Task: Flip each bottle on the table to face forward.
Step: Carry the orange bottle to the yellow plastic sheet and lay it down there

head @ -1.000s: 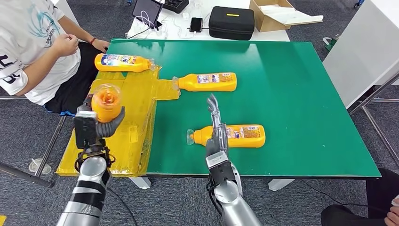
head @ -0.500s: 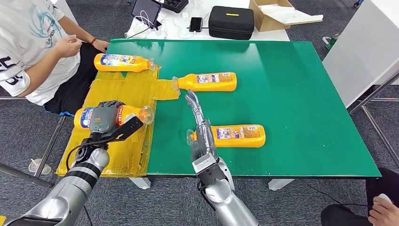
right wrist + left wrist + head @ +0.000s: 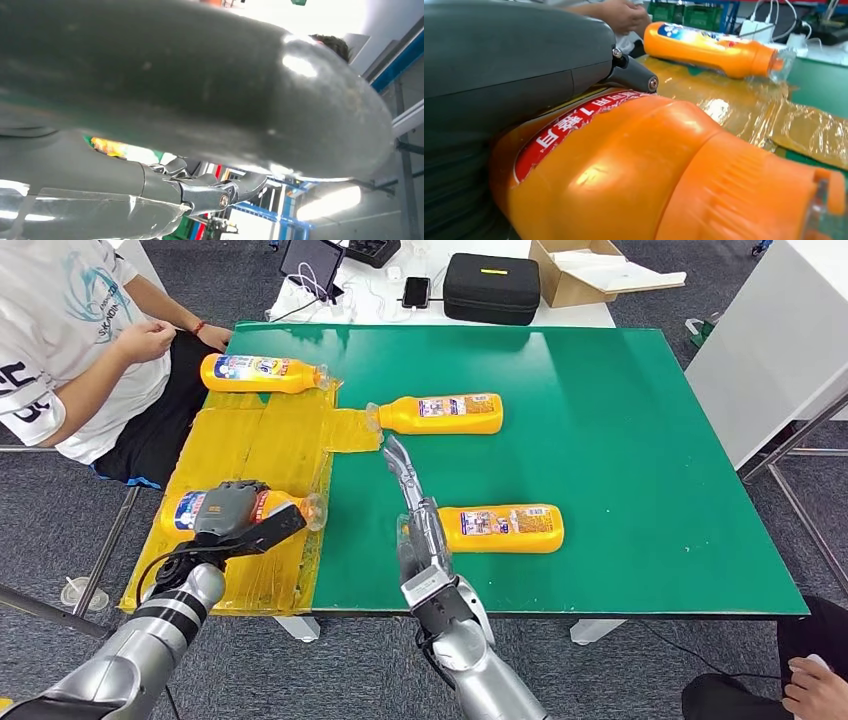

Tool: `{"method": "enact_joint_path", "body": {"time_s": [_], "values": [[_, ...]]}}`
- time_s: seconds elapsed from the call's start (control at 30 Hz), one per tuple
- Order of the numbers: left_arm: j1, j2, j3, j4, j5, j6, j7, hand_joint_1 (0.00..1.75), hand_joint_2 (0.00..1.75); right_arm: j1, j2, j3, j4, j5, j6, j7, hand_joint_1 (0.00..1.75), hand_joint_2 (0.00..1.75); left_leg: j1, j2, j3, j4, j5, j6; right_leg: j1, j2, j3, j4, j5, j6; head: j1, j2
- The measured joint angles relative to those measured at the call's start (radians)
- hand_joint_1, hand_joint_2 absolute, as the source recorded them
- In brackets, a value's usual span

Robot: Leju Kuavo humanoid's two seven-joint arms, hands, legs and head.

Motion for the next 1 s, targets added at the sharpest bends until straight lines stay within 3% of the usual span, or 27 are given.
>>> {"method": "enact_joint_path", "body": {"time_s": [0.07,0.1,0.93,1.0], "values": [[-0.004,0.0,-0.005,0.004,-0.011,-0.023,0.008,0.1,1.75,-0.001,0.0,0.002,0.008,-0.004,0.009,0.002,0.0,0.0,0.0,0.0,0.0,0.0,0.0,0.0,0.0,0.0,0.0,0.0,0.0,0.0,0.0,0.0],[-0.005,0.001,-0.009,0.006,-0.018,-0.037,0.012,0.03,1.75,-0.001,0.001,0.003,0.013,-0.006,0.014,0.003,0.0,0.0,0.0,0.0,0.0,0.0,0.0,0.0,0.0,0.0,0.0,0.0,0.0,0.0,0.0,0.0],[-0.021,0.013,-0.038,0.021,0.004,-0.229,-0.018,0.0,1.75,-0.02,0.015,0.005,0.107,-0.019,0.067,0.014,0.0,0.0,0.0,0.0,0.002,0.0,0.0,0.0,0.0,0.0,0.003,0.0,0.0,0.0,0.0,0.0],[-0.024,0.016,-0.031,0.02,0.042,-0.285,-0.046,0.0,0.87,-0.024,0.015,0.004,0.113,-0.02,0.073,0.014,0.0,0.0,0.0,0.0,0.003,0.0,0.0,0.0,0.0,0.0,0.004,0.0,0.0,0.0,0.0,0.0]]}}
